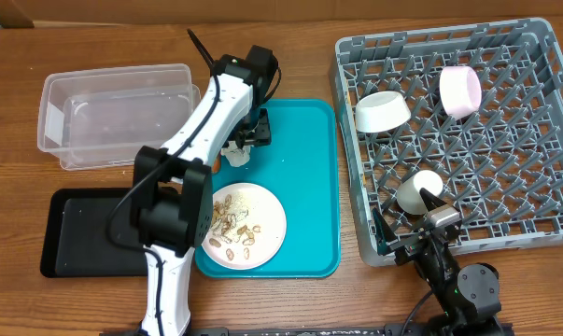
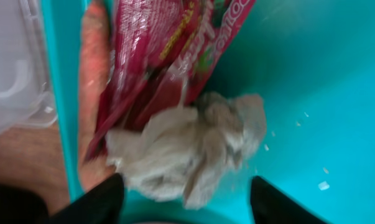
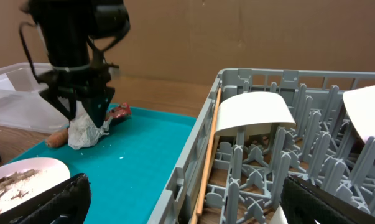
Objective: Sort waste into correct bins and load items into the dishwasher
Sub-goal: 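Reach the left gripper to the crumpled tissue on the tray and grasp, then carry the tissue with the left gripper into the clear bin, release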
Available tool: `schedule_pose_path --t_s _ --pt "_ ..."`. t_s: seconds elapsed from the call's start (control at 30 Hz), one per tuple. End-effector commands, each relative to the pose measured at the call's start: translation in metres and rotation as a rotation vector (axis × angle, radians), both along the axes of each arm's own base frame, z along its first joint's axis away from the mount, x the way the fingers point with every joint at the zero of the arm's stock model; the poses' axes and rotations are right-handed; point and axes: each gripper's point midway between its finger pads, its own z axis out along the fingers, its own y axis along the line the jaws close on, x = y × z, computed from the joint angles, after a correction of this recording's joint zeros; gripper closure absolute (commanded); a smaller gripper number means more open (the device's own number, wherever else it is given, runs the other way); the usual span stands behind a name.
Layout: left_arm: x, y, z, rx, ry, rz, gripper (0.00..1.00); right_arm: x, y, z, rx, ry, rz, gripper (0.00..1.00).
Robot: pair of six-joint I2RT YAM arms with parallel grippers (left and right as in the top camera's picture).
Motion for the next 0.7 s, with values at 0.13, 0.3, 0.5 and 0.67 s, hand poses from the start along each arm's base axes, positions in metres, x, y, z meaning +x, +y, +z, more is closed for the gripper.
schedule_pose_path --t_s 0.13,0.3,0.5,0.67 --pt "-0.008 -0.001 -0.016 0.014 0.054 0.003 0.96 0.0 0.0 0.002 0.007 -0.013 0.0 0.0" --pt "-0.011 -0.005 0.017 -0.006 0.02 -0.008 0.96 0.0 0.0 0.002 0.007 -0.013 0.0 0.0" --pt "-0.017 0.0 0.092 -0.053 -0.099 -0.003 0.96 0.0 0.0 0.002 0.007 -0.013 0.0 0.0" --pt "-0.015 0.039 0.15 0.004 -0.261 0.049 0.96 0.0 0.0 0.002 0.007 -0.013 0.0 0.0"
